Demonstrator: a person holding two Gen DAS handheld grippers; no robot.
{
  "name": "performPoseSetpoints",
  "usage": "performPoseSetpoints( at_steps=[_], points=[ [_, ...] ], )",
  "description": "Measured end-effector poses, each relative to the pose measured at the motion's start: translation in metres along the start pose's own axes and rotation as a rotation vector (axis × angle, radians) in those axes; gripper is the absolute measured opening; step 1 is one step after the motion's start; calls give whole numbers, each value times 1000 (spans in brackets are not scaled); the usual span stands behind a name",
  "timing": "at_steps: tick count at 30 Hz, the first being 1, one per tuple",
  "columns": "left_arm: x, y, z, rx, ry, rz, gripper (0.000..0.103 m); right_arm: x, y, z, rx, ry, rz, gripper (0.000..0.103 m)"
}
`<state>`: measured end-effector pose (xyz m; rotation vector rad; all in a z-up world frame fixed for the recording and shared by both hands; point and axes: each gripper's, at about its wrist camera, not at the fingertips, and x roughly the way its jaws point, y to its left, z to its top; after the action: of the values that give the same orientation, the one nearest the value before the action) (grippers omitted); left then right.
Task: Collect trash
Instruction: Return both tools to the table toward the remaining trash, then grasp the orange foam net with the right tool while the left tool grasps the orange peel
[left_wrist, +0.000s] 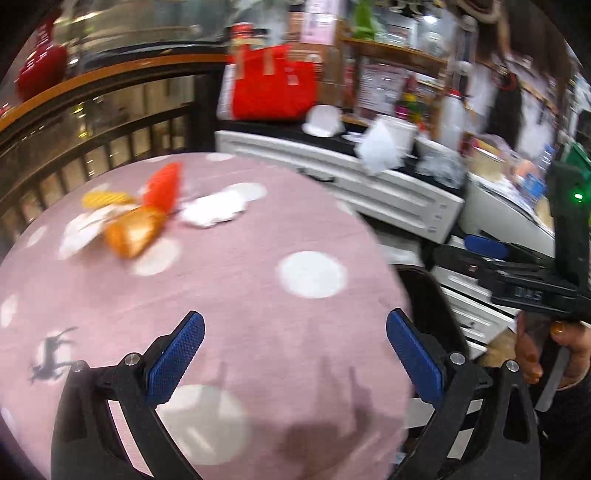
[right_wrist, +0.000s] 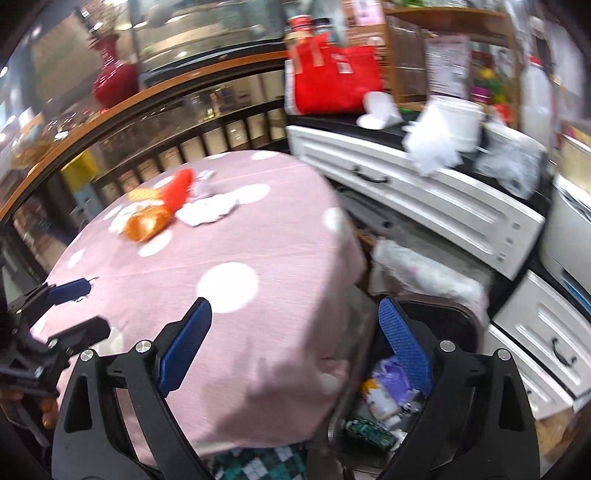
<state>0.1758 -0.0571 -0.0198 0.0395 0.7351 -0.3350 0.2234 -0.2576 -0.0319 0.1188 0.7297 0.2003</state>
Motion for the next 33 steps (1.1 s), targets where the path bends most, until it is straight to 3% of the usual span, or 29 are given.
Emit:
performPoseSetpoints(
  at_steps=[7,12,17,22,27,33],
  points=[
    [-5,79,-6,-113,8,99,97,32,53,15,-74,50,98,91],
    [-8,141,-8,-217,23,125,97,53,86,25,-125,83,155,91],
    [-4,182,-4,-256,29,190,97,80,119,38,-149,134,220,91],
    [2,203,1,-265,35,208,97,103,149,54,-183,139,238,91],
    [11,208,10,-284,32,156,97,137,162,90,-164,120,207,90],
    [30,197,26,-273,30,88,97,187,165,134,-113,115,177,75]
  ],
)
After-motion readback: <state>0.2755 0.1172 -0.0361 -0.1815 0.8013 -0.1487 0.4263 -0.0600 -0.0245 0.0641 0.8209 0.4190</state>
